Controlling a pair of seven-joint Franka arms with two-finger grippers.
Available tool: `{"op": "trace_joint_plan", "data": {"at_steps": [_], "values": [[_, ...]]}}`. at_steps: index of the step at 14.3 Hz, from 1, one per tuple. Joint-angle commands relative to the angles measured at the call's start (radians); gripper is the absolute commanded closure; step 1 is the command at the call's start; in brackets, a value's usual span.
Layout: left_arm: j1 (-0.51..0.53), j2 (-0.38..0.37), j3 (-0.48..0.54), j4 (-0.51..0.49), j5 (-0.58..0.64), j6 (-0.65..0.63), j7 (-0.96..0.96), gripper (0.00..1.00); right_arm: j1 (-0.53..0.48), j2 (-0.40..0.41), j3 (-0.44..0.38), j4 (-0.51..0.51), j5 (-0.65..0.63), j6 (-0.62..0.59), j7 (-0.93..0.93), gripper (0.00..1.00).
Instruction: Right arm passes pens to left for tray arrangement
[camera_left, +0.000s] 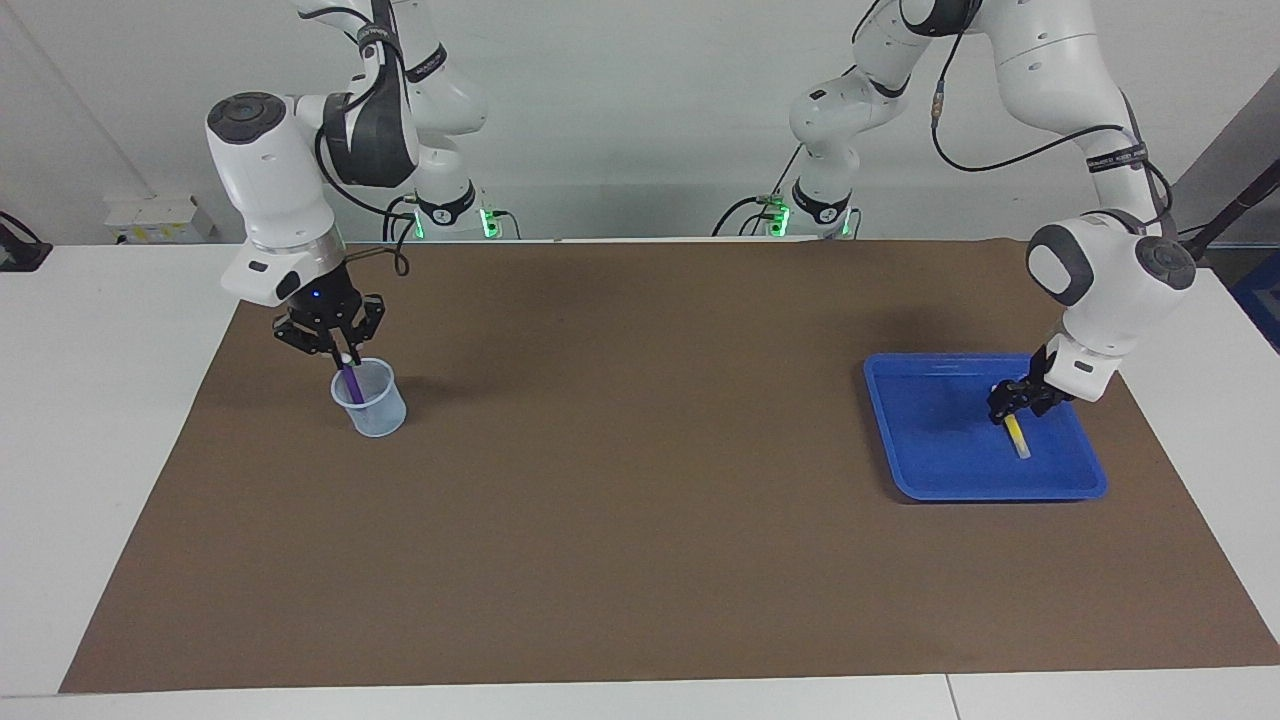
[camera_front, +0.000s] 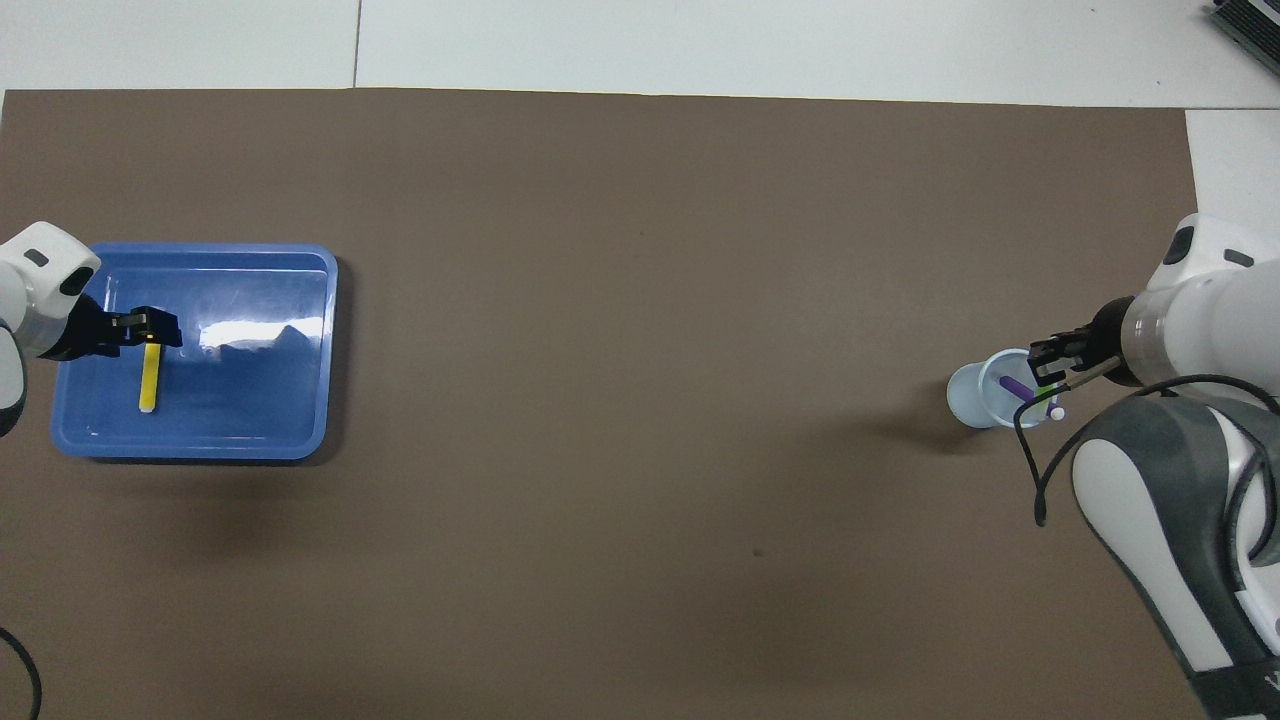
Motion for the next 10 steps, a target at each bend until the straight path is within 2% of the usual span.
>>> {"op": "trace_joint_plan", "data": {"at_steps": [1, 2, 3, 5, 8, 10], "values": [[-0.037, -0.036, 0.005, 0.019, 0.002, -0.085, -0.122, 0.19, -0.007, -0.014, 0.017, 0.052, -0.007, -0.066, -0.013, 1.00], [-0.051, -0.042, 0.003, 0.034, 0.001, -0.117, -0.160, 0.12, -0.009, -0.015, 0.020, 0.073, -0.002, -0.094, -0.013, 1.00], [-0.074, -0.048, 0.003, 0.047, -0.008, -0.138, -0.206, 0.00, -0.009, -0.015, 0.020, 0.099, 0.002, -0.123, -0.011, 1.00], [-0.117, -0.062, 0.003, 0.053, -0.027, -0.158, -0.318, 0.00, -0.009, -0.015, 0.020, 0.144, 0.005, -0.169, 0.000, 1.00], [-0.183, -0.096, 0.002, 0.056, -0.035, -0.209, -0.470, 0.00, -0.009, -0.029, 0.018, 0.170, 0.082, -0.205, 0.074, 1.00], [-0.220, -0.117, 0.005, 0.080, -0.100, -0.263, -0.553, 0.00, -0.009, -0.032, 0.020, 0.170, 0.128, -0.209, 0.172, 1.00]]}}
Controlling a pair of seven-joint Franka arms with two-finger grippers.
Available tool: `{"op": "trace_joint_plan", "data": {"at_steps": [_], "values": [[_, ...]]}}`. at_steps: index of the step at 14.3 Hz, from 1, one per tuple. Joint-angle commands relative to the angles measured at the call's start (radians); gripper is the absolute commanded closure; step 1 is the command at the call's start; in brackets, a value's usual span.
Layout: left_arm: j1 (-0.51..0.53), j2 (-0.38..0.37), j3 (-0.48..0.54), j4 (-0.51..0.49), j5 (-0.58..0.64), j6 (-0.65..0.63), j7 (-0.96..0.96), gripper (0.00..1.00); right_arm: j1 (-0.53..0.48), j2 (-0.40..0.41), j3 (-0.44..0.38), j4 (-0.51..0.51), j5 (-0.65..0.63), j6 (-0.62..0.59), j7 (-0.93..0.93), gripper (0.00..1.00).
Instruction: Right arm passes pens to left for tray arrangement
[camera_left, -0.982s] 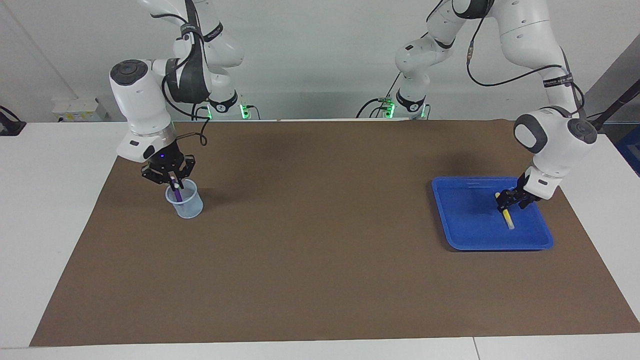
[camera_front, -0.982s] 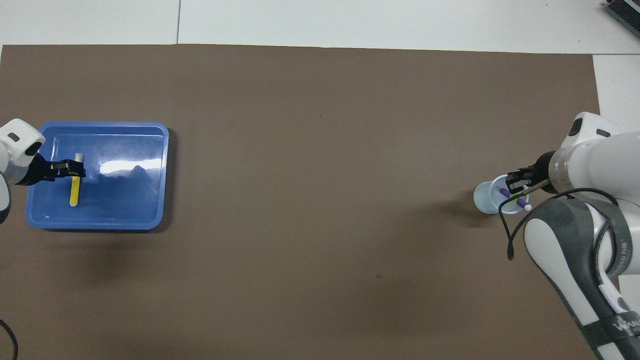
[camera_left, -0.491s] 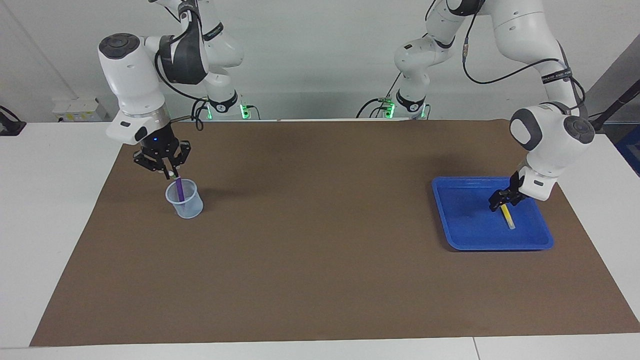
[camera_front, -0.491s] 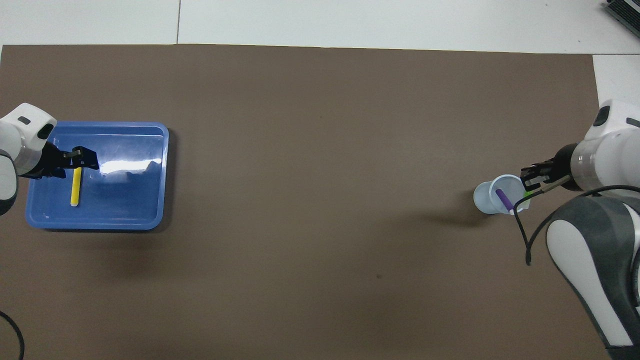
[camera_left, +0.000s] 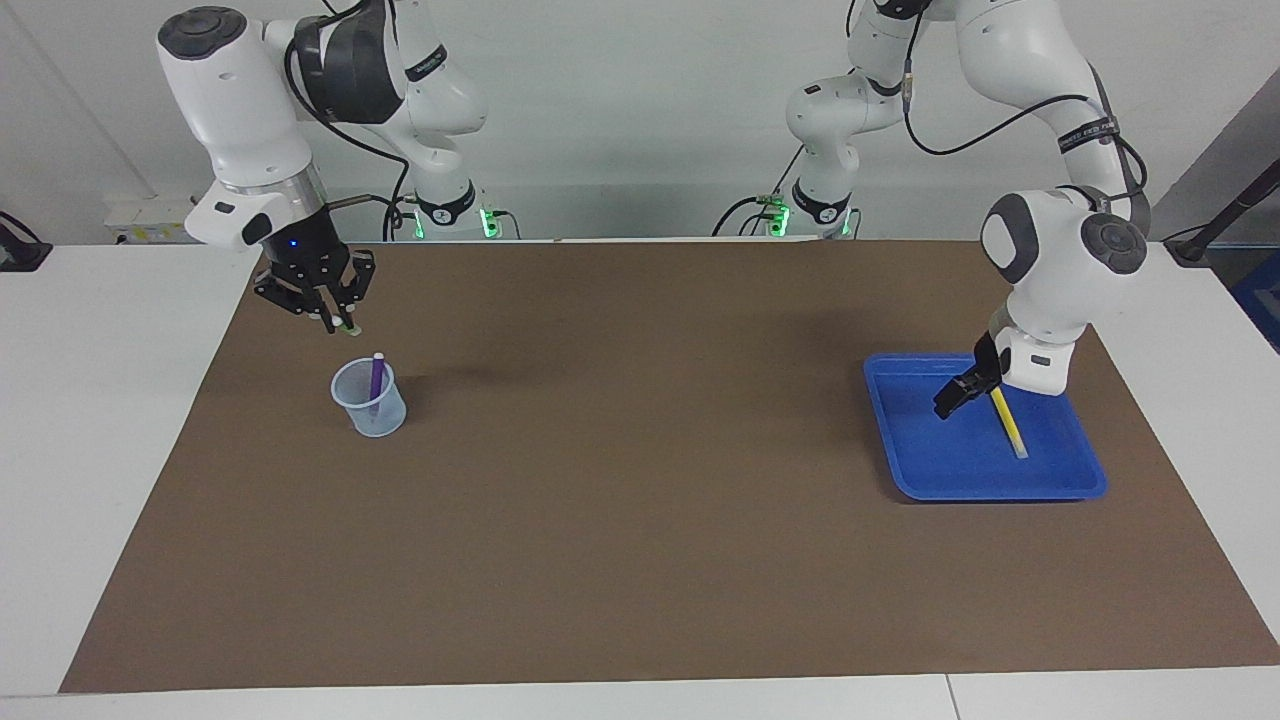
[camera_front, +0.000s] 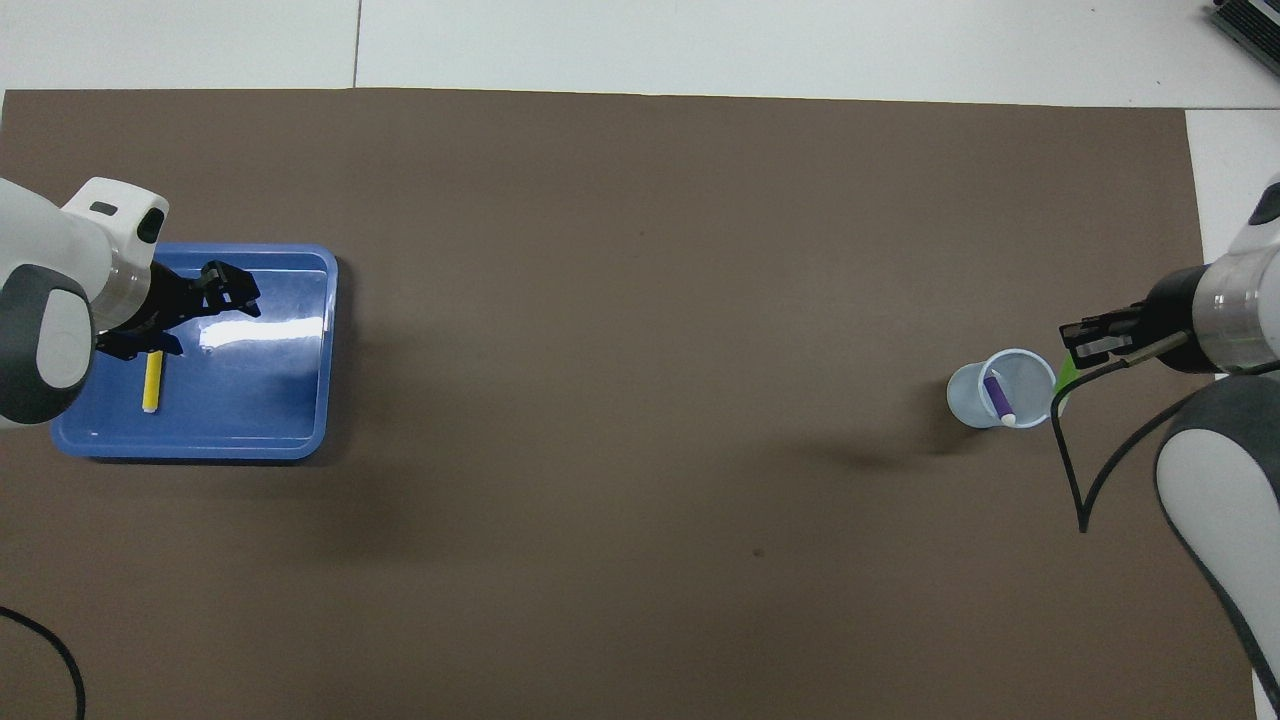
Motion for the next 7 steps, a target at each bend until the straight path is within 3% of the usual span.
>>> {"op": "trace_joint_plan", "data": {"at_steps": [1, 7], "values": [[-0.038, -0.043, 0.011, 0.034, -0.071, -0.098, -0.134, 0.00, -0.009, -0.012, 0.007, 0.005, 0.089, -0.023, 0.133, 1.00], [-0.131, -0.058, -0.036, 0.103, -0.146, -0.191, -0.542, 0.00, -0.008, -0.018, 0.072, 0.005, 0.231, -0.031, 0.477, 1.00]]}}
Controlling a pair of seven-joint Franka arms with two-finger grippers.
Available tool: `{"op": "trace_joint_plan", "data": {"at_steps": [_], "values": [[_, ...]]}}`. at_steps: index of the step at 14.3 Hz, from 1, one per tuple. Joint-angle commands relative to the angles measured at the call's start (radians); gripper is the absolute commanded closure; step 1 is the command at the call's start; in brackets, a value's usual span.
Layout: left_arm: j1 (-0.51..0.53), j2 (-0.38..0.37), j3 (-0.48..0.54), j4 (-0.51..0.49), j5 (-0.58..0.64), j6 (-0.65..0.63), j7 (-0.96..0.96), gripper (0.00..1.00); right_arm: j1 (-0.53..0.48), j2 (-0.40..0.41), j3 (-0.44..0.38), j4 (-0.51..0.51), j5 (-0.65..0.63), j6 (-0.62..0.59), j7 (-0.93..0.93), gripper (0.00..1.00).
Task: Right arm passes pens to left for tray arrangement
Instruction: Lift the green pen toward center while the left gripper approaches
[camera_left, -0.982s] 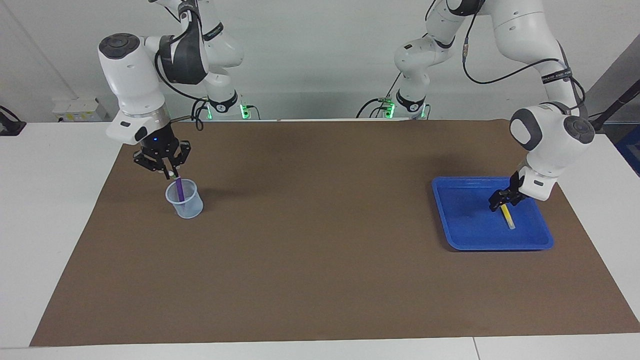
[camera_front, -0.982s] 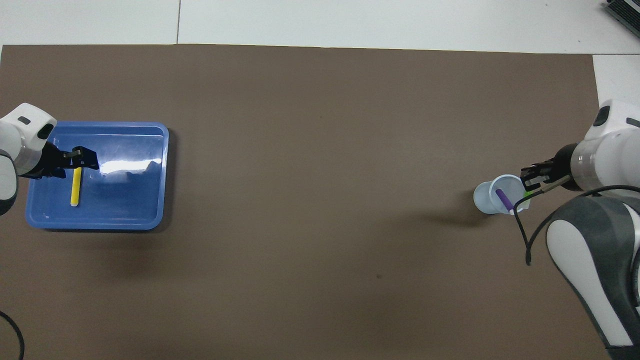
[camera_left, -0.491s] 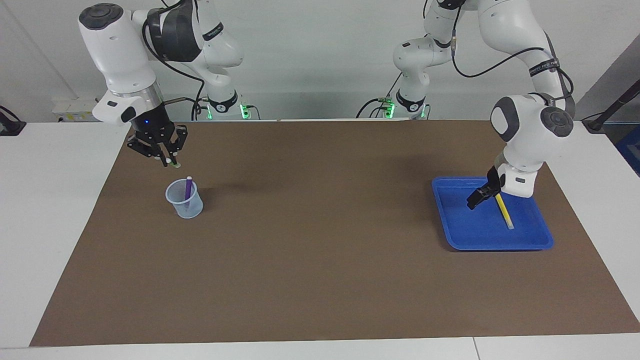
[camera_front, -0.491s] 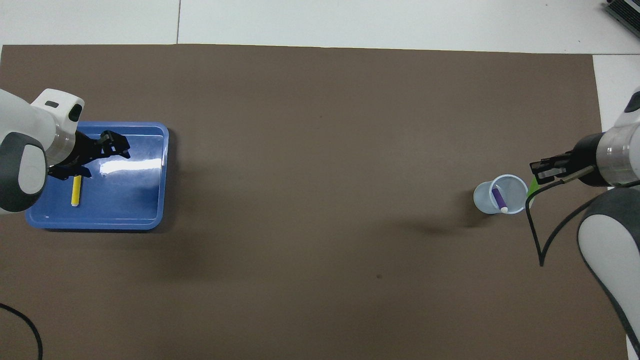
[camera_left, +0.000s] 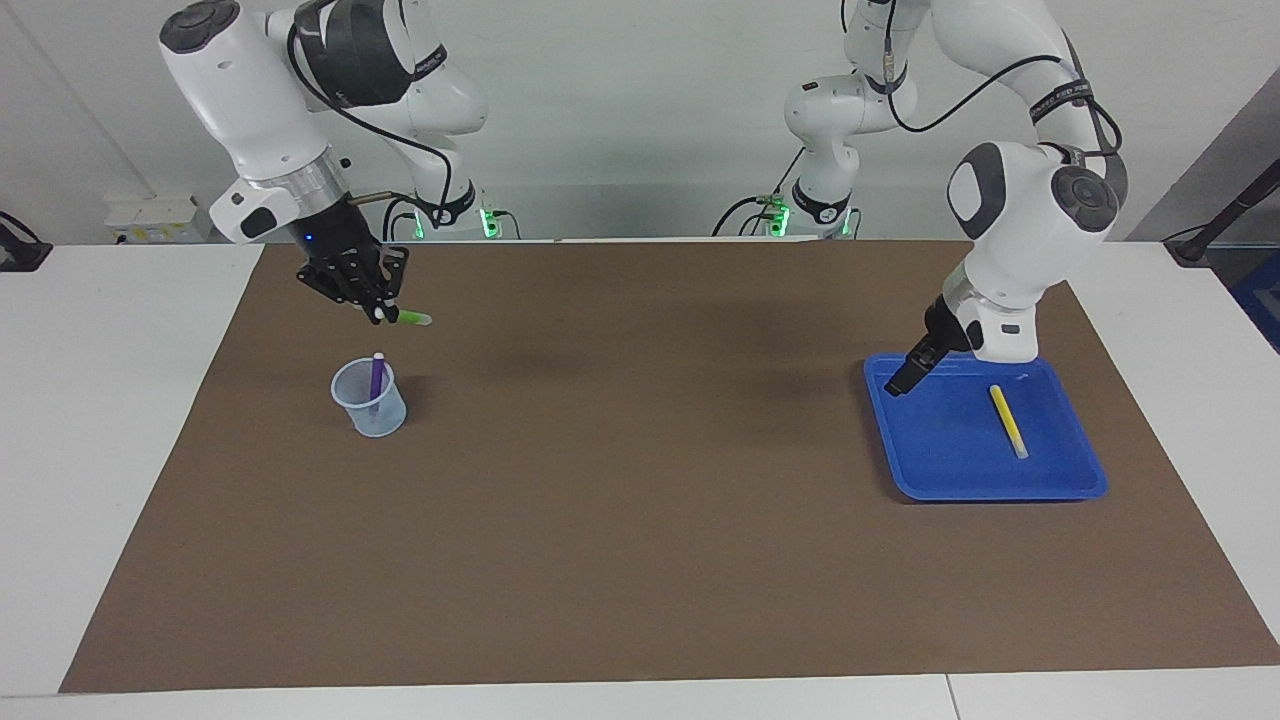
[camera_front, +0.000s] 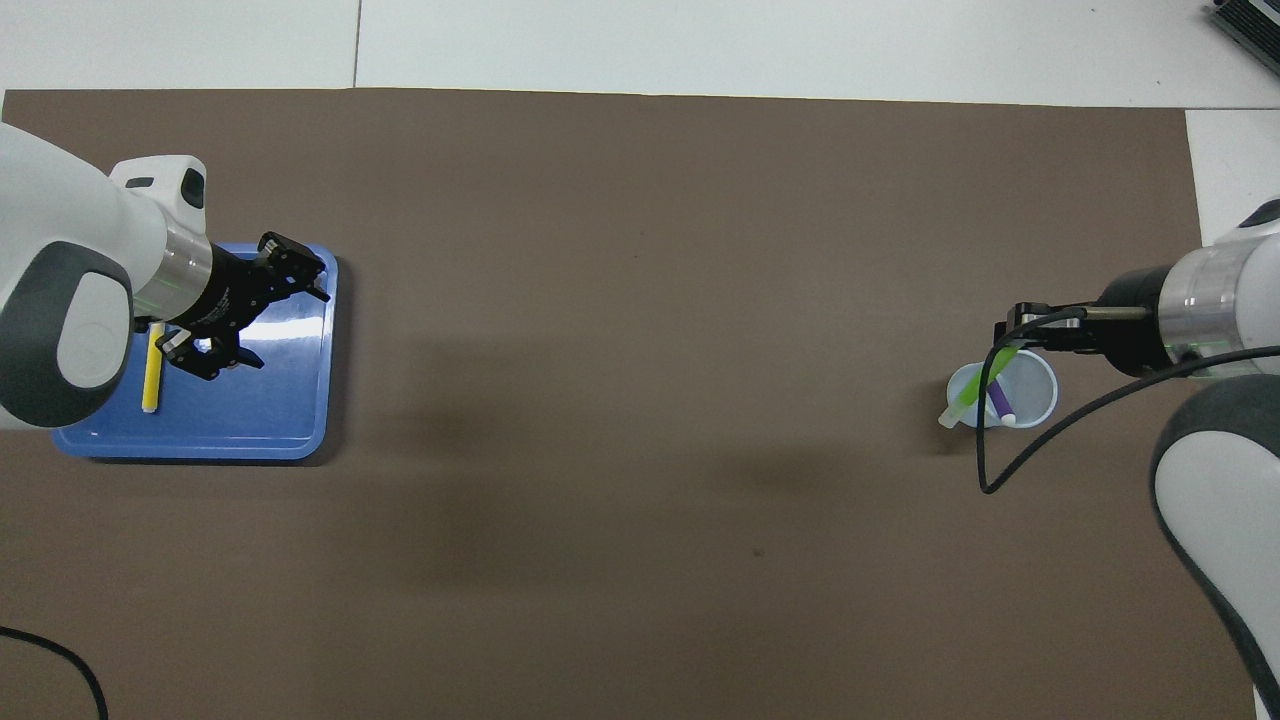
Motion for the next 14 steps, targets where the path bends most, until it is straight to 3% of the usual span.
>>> {"op": "trace_joint_plan", "data": {"at_steps": [1, 7, 14], "values": [[-0.018, -0.004, -0.023, 0.028, -0.066, -0.032, -0.174, 0.00, -0.008, -0.015, 0.034, 0.002, 0.067, -0.023, 0.151, 1.00], [-0.018, -0.003, -0.147, 0.074, -0.140, -0.015, -0.674, 0.00, -0.008, -0.021, 0.069, -0.002, 0.263, -0.021, 0.498, 1.00], [-0.020, -0.036, -0.212, 0.112, -0.192, -0.032, -1.123, 0.00, 0.034, -0.023, 0.070, -0.033, 0.429, 0.048, 0.782, 1.00]]}}
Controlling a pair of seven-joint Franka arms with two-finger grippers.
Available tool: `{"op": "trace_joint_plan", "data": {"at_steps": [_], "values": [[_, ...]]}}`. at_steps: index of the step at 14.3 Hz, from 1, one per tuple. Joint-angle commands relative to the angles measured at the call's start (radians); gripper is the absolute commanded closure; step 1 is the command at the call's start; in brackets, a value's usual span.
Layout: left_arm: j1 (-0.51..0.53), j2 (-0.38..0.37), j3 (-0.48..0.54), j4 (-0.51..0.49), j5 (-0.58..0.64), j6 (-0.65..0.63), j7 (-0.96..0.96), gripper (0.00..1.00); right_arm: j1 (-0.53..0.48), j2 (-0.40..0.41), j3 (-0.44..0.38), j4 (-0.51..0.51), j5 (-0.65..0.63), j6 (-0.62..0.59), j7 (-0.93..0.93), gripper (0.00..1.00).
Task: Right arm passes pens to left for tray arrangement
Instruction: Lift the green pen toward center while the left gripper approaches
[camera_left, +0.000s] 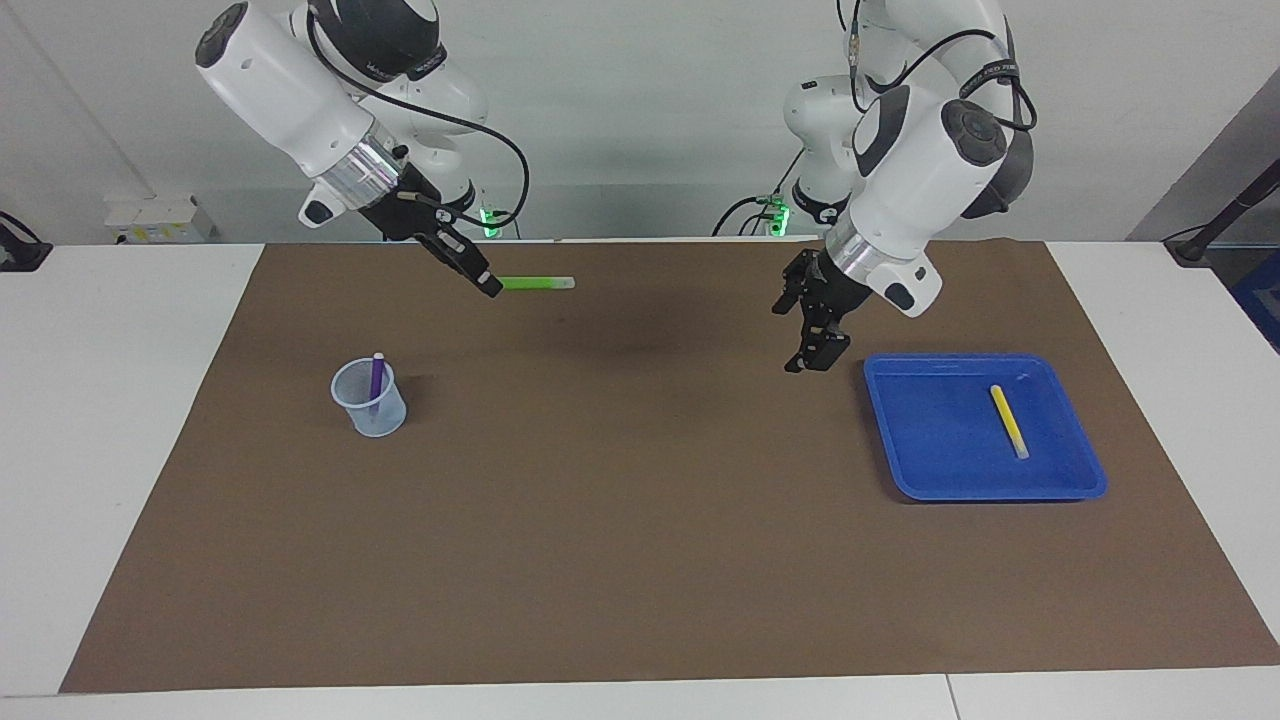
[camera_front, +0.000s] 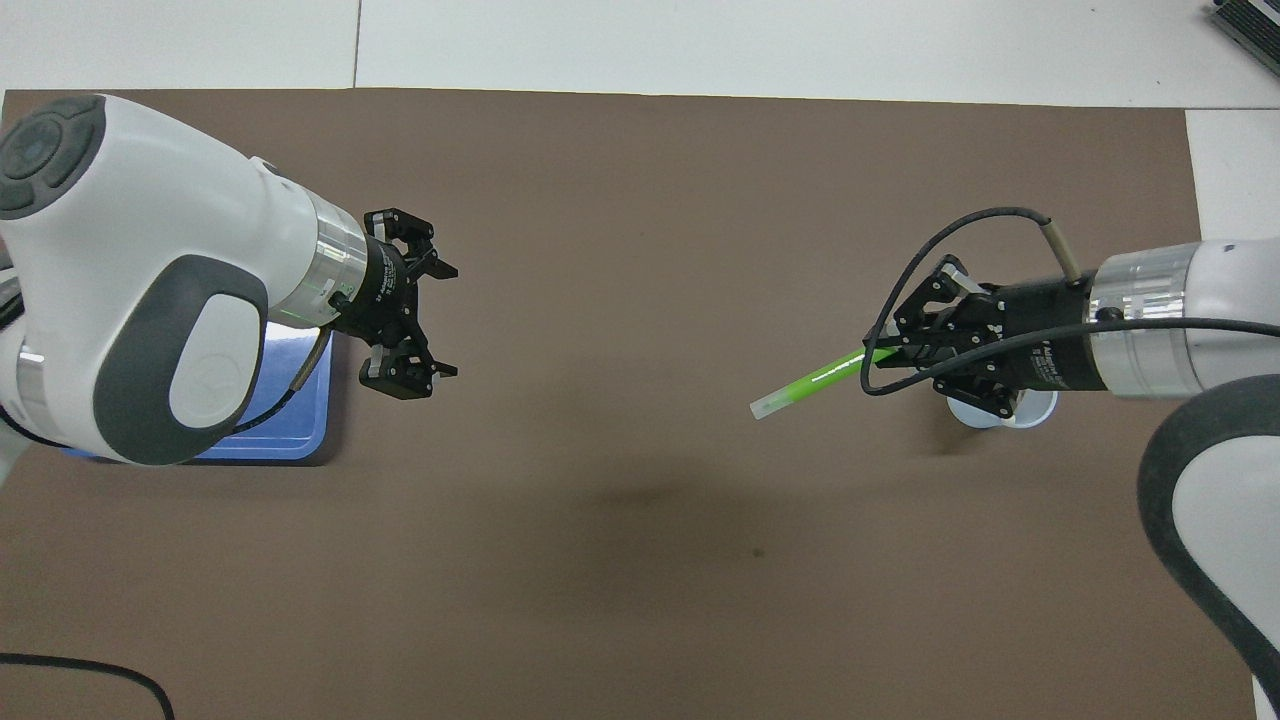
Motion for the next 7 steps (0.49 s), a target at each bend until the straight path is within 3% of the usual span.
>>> {"op": "trace_joint_plan", "data": {"at_steps": [1, 7], "values": [[-0.003, -0.021, -0.029, 0.017, -0.030, -0.025, -0.168, 0.00, 0.028, -0.017, 0.005, -0.042, 0.062, 0.070, 0.125, 1.00], [-0.076, -0.031, -0.160, 0.075, -0.014, -0.037, -0.446, 0.00, 0.103, -0.015, 0.003, -0.075, 0.123, 0.139, 0.270, 1.00]]}}
